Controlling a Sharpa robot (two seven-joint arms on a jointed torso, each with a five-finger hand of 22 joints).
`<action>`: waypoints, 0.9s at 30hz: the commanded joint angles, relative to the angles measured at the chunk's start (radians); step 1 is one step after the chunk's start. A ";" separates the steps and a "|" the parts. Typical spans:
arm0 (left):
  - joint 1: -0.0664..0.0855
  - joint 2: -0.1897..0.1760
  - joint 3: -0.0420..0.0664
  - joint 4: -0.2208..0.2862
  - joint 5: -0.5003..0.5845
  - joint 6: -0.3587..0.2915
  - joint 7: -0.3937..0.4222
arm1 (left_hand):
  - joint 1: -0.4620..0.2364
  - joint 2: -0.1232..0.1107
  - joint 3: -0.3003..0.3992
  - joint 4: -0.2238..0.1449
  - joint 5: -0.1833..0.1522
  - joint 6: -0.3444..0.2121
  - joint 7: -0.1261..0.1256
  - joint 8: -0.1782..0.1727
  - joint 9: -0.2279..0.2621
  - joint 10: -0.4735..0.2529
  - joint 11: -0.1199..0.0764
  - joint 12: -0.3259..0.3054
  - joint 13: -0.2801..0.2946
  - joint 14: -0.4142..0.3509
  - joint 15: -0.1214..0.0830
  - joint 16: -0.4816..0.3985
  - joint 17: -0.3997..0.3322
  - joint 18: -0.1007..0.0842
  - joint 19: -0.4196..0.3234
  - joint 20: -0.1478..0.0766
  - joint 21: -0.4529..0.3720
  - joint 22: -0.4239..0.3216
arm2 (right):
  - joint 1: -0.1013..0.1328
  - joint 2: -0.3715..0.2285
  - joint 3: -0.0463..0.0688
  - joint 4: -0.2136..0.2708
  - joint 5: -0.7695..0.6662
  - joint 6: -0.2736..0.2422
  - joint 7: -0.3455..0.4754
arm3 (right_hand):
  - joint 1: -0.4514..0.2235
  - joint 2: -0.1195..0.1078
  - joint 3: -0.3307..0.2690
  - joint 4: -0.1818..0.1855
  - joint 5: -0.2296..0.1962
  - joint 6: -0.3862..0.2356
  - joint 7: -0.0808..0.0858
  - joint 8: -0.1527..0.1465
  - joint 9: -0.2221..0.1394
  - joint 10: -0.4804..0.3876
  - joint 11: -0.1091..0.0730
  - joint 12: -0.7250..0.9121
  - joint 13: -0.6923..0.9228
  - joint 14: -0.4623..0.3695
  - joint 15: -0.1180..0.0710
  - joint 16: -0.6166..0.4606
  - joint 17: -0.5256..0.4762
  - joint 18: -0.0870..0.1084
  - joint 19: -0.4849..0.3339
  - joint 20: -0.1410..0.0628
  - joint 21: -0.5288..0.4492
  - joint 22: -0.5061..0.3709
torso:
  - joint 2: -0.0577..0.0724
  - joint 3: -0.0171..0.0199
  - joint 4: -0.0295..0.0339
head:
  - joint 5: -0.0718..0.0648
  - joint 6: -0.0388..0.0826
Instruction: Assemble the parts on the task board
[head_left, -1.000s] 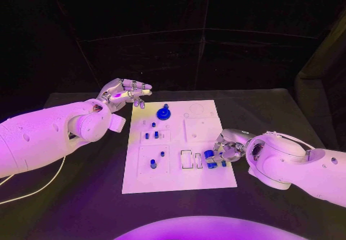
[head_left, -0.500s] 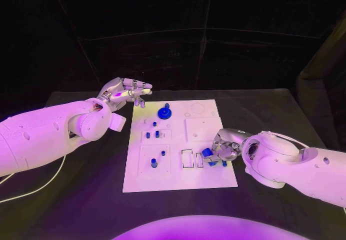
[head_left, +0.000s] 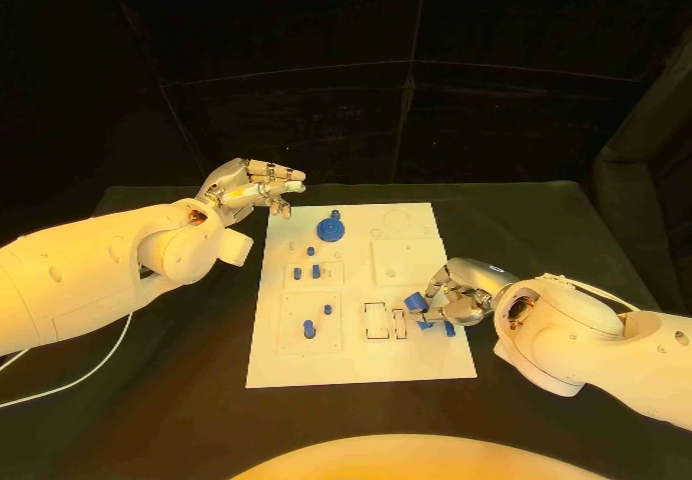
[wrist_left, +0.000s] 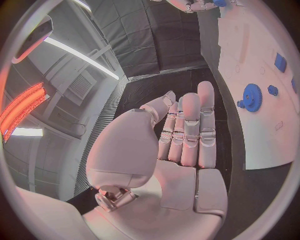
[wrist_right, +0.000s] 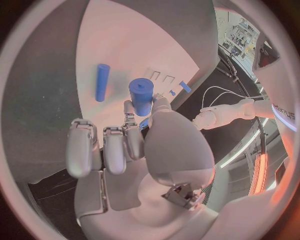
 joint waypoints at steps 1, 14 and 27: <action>0.001 0.001 0.001 0.002 0.004 0.011 0.004 | 0.000 0.007 -0.005 -0.002 -0.001 -0.009 0.001 0.004 -0.001 -0.008 -0.001 0.002 0.001 -0.006 0.001 -0.002 -0.001 0.013 -0.002 0.003 -0.004 -0.001 | 0.002 -0.003 0.001 0.022 0.070 -0.116 0.037 | 0.002 0.007 -0.007 0.000 0.008 0.005 -0.001 0.007 0.003 0.003 -0.001 0.002 0.080 0.074 -0.006 0.004 0.088 -0.011 0.022 -0.002 0.006 0.025 | 0.000 -0.0007 0.0013 | -0.001 0.004; 0.001 0.003 0.001 0.004 0.004 0.011 0.005 | 0.000 0.007 -0.005 -0.002 -0.001 -0.009 0.001 0.004 -0.001 -0.008 -0.001 0.002 0.001 -0.006 0.001 -0.002 -0.001 0.013 -0.002 0.003 -0.004 -0.001 | 0.002 0.075 0.001 0.006 0.144 -0.012 0.011 | -0.022 0.019 -0.024 0.007 0.006 0.019 -0.007 0.017 0.018 -0.001 -0.005 -0.012 0.071 0.073 -0.010 0.002 0.084 -0.011 0.022 -0.005 0.006 0.026 | 0.003 -0.0012 0.0002 | 0.006 0.003; 0.001 0.004 0.001 0.004 0.004 0.012 0.005 | 0.000 0.007 -0.005 -0.002 -0.001 -0.009 0.001 0.004 -0.001 -0.008 -0.001 0.002 0.001 -0.006 0.001 -0.002 -0.001 0.013 -0.002 0.003 -0.004 -0.001 | 0.002 0.142 0.001 -0.030 0.126 0.021 -0.057 | -0.064 0.041 -0.051 0.008 -0.027 0.052 -0.023 0.030 0.046 0.004 -0.019 -0.019 0.072 0.072 -0.021 -0.001 0.079 -0.010 0.022 -0.014 0.004 0.024 | 0.003 -0.0005 0.0003 | 0.012 0.000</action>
